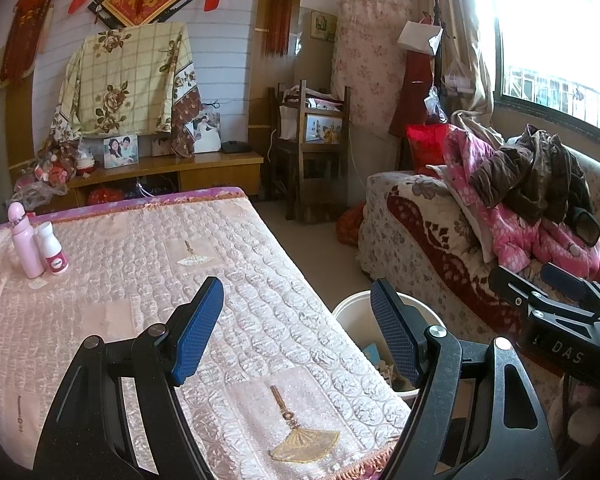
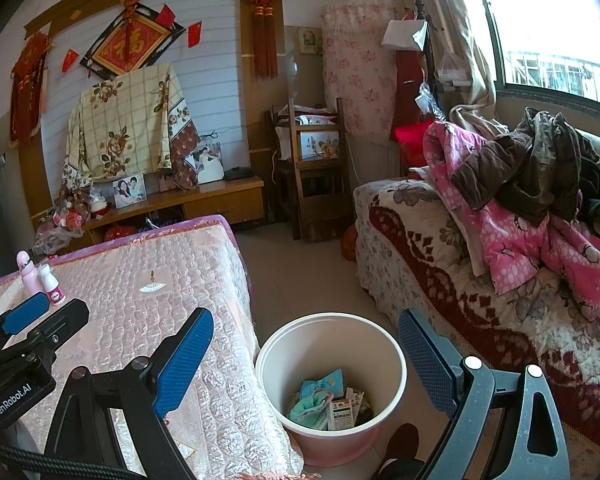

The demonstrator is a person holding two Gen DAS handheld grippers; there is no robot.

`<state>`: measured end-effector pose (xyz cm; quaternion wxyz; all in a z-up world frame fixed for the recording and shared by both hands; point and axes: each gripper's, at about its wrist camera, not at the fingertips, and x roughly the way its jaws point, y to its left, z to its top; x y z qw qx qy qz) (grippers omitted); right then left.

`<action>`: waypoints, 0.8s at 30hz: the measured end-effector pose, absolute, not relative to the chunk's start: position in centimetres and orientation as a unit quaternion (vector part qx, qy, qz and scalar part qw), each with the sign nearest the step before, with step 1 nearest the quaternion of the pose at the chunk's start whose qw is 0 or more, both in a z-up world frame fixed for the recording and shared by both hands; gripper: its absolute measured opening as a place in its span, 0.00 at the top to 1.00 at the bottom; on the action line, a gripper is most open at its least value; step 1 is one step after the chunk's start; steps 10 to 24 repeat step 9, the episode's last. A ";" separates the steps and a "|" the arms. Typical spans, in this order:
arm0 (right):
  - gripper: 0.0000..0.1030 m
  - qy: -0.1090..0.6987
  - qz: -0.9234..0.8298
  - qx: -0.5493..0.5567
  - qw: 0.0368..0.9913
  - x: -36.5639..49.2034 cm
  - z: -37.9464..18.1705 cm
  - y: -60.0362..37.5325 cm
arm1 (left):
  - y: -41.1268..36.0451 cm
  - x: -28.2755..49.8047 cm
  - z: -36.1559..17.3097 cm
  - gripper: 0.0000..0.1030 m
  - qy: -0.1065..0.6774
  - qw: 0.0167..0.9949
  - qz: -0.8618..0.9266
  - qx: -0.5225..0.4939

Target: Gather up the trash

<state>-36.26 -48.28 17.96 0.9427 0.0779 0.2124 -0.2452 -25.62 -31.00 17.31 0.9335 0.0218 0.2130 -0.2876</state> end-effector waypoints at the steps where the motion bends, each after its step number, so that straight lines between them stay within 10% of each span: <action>1: 0.10 0.214 -0.245 0.078 0.942 -36.2 17.9 -48.3 | -31.0 -25.5 17.2 0.27 0.213 0.933 -0.288 0.021; 24: 0.10 0.228 -0.242 0.071 0.940 -35.3 17.3 -48.1 | -30.2 -24.2 16.2 0.27 0.229 0.932 -0.282 0.012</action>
